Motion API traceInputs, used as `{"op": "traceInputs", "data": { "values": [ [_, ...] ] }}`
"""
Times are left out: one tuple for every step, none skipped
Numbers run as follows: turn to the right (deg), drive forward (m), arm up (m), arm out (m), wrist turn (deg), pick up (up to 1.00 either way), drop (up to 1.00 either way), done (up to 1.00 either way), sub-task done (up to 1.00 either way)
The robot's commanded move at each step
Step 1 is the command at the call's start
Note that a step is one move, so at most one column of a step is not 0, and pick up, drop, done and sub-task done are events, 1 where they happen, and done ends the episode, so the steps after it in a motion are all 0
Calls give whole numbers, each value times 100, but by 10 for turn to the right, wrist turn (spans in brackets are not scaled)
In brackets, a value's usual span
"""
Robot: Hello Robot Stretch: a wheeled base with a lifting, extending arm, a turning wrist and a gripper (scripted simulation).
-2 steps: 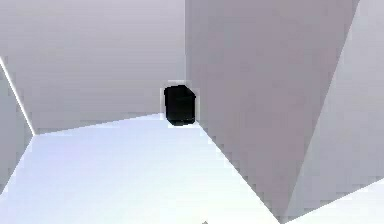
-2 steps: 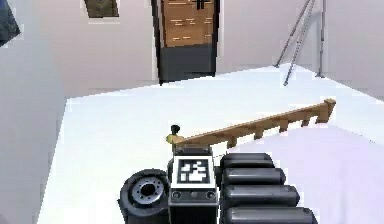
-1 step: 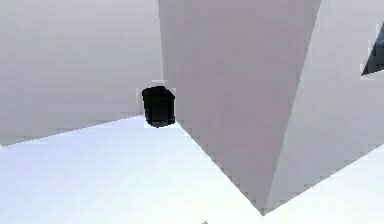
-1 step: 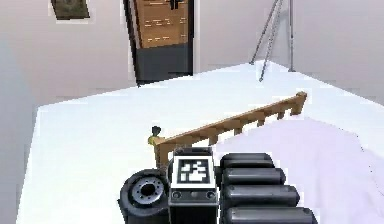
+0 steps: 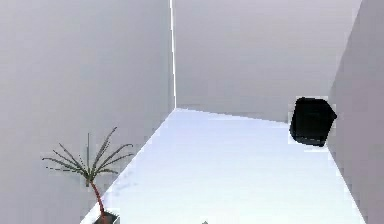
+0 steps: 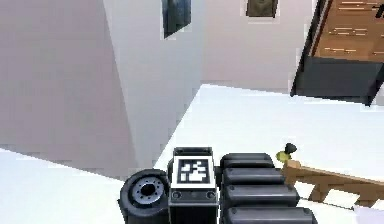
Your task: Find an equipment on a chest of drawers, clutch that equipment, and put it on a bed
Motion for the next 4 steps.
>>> {"op": "traceInputs", "data": {
  "values": [
    [-450, 0, 0, 0, 0, 0, 0, 0, 0],
    [-450, 0, 0, 0, 0, 0, 0, 0, 0],
    [-90, 0, 0, 0, 0, 0, 0, 0, 0],
    [-450, 0, 0, 0, 0, 0, 0, 0, 0]
  ]
}}
